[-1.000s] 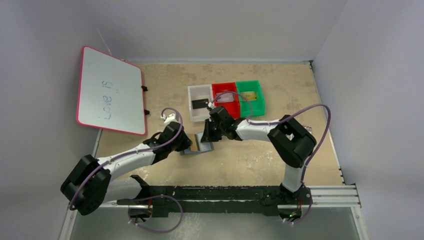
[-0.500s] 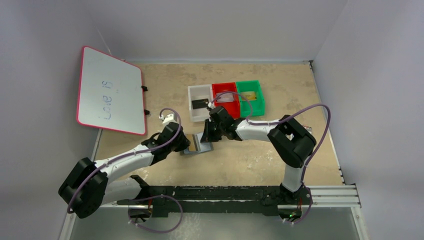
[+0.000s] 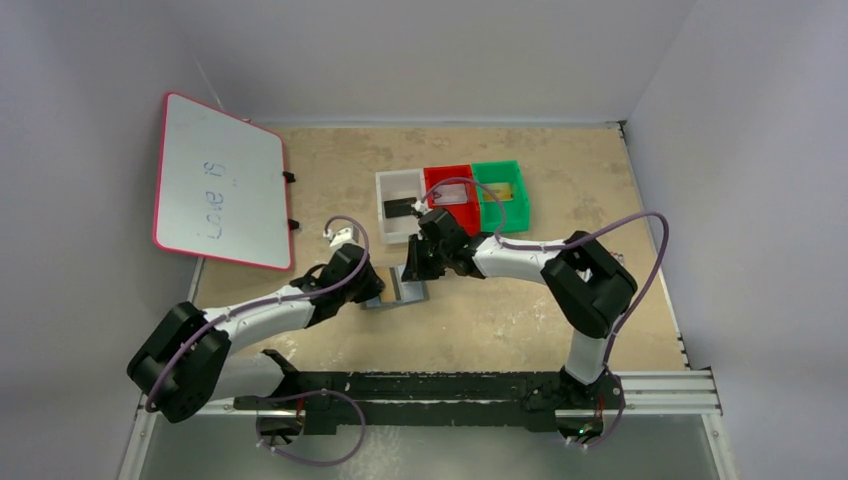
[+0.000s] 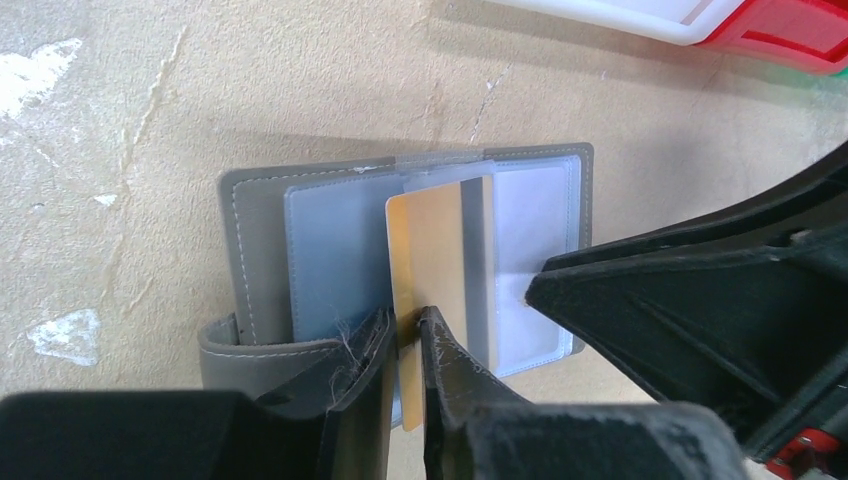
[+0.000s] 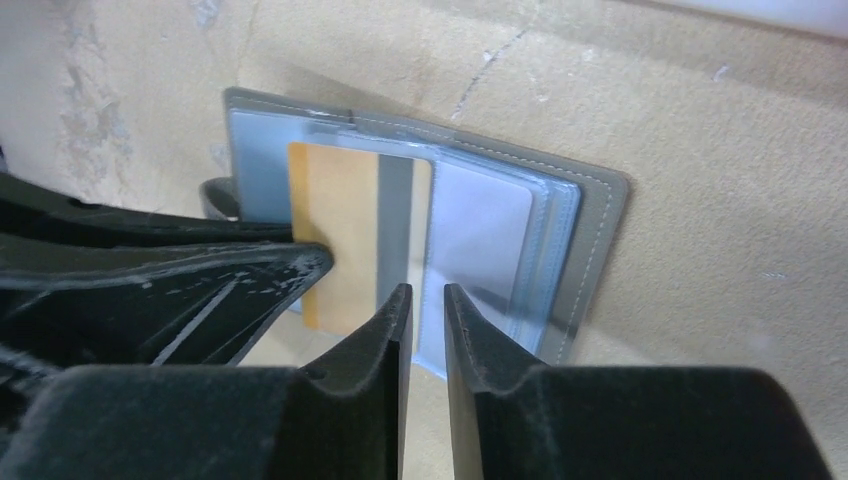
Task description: Take the credit cards out of the card holder
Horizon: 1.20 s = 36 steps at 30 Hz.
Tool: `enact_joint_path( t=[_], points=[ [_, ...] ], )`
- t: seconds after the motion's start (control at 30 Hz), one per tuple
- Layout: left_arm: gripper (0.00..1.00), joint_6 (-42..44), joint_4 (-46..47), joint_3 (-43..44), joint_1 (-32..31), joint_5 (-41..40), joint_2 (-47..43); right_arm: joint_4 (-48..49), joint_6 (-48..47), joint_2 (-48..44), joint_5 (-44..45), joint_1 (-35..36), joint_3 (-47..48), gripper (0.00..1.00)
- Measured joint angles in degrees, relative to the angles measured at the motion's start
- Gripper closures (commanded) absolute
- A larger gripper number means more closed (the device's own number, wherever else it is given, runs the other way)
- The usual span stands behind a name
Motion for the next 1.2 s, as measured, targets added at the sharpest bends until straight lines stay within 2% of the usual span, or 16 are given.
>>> enact_joint_path(
  t=[0.17,0.3,0.63,0.9,1.2],
  points=[
    [0.75,1.0,0.1,-0.3,0.0,1.2,1.4,1.5,-0.9,-1.0,-2.8,0.0,0.0,0.70],
    [0.70,1.4,0.4,-0.3,0.0,1.9,1.6,2.3,-0.9,-1.0,-3.8,0.0,0.0,0.70],
    [0.73,1.5,-1.2,-0.5,0.0,2.9,-1.1,2.6,-0.6,-0.9,-4.3,0.0,0.0,0.76],
    [0.71,0.8,3.5,-1.3,0.0,6.2,0.9,0.7,0.3,-0.7,-2.6,0.0,-0.8,0.79],
    [0.81,-1.3,9.8,-1.9,0.5,9.0,5.5,-0.3,1.0,-0.7,-1.7,0.0,-1.2,0.81]
  ],
)
